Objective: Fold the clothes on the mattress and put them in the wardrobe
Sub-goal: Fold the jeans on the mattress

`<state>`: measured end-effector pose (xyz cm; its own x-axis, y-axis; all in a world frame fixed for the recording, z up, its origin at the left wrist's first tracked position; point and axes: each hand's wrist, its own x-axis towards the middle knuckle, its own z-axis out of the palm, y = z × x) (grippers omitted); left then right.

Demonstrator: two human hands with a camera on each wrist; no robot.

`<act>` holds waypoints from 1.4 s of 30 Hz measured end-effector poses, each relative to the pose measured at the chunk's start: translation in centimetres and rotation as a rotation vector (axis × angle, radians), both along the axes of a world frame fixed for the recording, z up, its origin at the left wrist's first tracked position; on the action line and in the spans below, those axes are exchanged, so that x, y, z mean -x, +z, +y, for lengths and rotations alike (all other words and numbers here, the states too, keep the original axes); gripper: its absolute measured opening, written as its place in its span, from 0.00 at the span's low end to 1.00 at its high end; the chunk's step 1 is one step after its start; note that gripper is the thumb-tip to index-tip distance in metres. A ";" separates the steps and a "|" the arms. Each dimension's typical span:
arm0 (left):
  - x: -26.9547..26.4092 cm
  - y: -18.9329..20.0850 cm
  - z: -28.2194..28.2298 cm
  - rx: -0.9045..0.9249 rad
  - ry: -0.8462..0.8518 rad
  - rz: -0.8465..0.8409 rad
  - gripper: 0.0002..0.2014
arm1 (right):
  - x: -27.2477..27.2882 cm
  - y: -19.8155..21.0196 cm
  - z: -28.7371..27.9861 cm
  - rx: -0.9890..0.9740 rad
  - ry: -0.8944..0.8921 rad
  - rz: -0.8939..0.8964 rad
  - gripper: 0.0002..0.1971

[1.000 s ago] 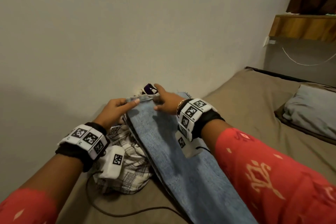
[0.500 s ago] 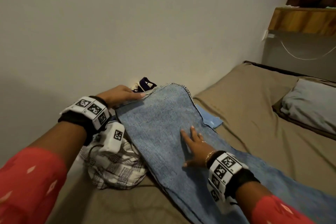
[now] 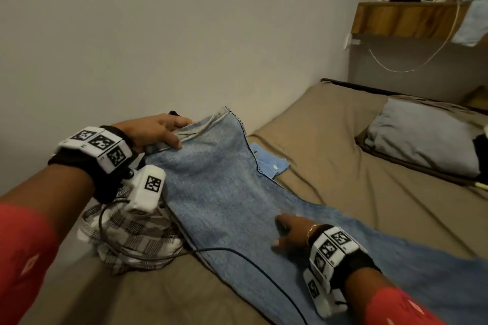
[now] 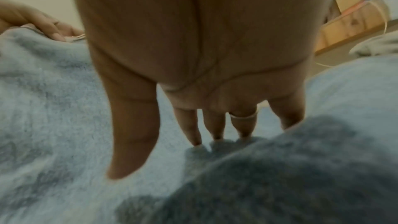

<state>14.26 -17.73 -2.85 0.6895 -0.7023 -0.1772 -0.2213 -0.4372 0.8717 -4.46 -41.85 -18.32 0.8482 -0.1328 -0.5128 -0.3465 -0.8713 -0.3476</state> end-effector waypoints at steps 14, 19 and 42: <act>15.1 -7.0 -11.0 -0.185 -0.400 -0.302 0.15 | 8.3 -0.1 -0.6 -1.450 -0.975 -0.439 0.28; 13.4 -11.7 -10.8 -0.435 -0.497 -0.570 0.23 | 9.1 -1.1 -0.9 -1.229 -1.033 -0.505 0.25; 22.6 -17.2 -15.4 -0.595 -0.538 -0.398 0.67 | 29.7 2.2 -9.7 -0.720 -1.021 -0.782 0.26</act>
<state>-8.33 -33.13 -20.01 0.3816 -0.8166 -0.4330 -0.7644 -0.5422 0.3488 -34.19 -51.56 -16.12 0.6318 -0.7509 -0.1922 -0.2156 0.0680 -0.9741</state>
